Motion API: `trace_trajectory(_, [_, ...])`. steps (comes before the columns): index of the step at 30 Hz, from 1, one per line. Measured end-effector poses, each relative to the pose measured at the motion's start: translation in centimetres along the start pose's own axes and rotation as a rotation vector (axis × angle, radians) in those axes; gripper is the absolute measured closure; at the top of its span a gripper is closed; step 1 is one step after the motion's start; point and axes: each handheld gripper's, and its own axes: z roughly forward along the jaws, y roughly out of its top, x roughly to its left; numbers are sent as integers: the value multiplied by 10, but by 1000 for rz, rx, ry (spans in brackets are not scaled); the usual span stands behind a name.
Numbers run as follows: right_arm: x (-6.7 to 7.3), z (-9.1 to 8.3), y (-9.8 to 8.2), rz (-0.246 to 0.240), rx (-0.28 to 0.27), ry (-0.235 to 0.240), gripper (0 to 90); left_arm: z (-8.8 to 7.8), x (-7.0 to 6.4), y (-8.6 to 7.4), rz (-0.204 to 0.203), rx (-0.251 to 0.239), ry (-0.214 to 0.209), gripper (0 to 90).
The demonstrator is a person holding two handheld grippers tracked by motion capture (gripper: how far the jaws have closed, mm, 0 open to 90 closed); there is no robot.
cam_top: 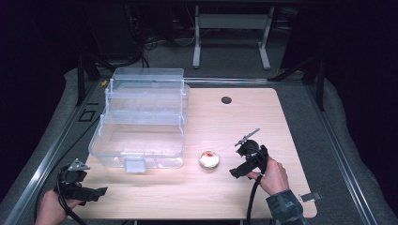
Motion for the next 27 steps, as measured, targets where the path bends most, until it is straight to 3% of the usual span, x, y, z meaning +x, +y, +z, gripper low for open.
trace_trajectory(1, [1, 3, 2, -5, -8, 19, 5, 0, 0, 0, -1, 0, -1, 0])
trace_trajectory(6, [7, 10, 16, -29, 18, 6, 4, 0, 0, 0, -1, 6, -2, 0])
trace_trajectory(15, [18, 24, 44, -70, 31, 42, 3, 0, 0, 1, 1, 13, -5, 0])
trace_trajectory(21, [25, 37, 62, -89, 72, 20, 7, 1, 0, 1, 7, 18, -9, 0])
trace_trajectory(25, [28, 48, 71, -90, 95, 35, 2, 0, 1, -1, 4, 15, -7, 0])
trace_trajectory(27, [28, 57, 75, -83, 73, 100, 0, -1, 2, -2, 3, 15, -4, 0])
